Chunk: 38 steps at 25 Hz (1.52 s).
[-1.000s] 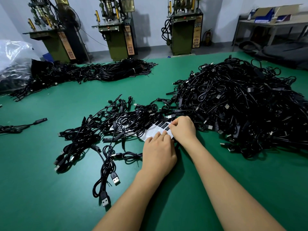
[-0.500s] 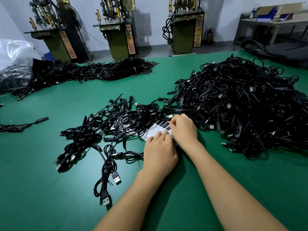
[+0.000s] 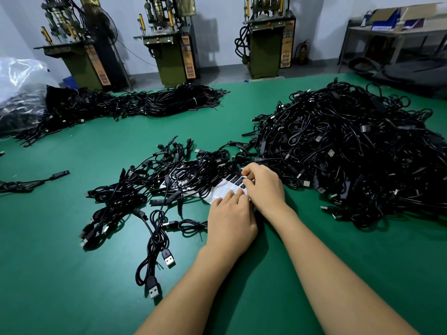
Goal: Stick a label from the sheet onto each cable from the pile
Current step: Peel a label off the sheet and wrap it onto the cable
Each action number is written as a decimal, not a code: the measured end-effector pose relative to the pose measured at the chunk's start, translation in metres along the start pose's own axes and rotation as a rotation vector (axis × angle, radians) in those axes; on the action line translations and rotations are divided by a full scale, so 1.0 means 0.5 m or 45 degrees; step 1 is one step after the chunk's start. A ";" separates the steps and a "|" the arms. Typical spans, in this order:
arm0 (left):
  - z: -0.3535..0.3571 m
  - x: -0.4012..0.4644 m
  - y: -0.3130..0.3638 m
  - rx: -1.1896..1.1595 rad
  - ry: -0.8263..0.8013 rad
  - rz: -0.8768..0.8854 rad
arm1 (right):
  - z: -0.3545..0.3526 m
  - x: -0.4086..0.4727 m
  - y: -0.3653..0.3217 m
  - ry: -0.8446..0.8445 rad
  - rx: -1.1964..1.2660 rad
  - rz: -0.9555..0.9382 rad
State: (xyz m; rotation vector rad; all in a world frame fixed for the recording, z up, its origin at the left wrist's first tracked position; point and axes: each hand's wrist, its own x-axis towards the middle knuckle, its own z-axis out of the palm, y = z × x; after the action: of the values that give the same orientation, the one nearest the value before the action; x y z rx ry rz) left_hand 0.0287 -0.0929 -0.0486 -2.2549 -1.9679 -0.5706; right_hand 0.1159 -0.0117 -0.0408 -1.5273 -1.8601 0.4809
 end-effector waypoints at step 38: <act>-0.031 0.026 -0.024 -1.547 -0.354 -0.488 | -0.114 -0.105 0.069 0.016 1.184 0.339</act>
State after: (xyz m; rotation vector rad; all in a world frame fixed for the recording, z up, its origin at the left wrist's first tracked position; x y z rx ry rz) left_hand 0.0148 -0.0837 -0.0321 -2.5235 -2.6261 -2.0556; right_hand 0.1846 -0.0613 -0.0371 -1.0945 -1.1223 1.2401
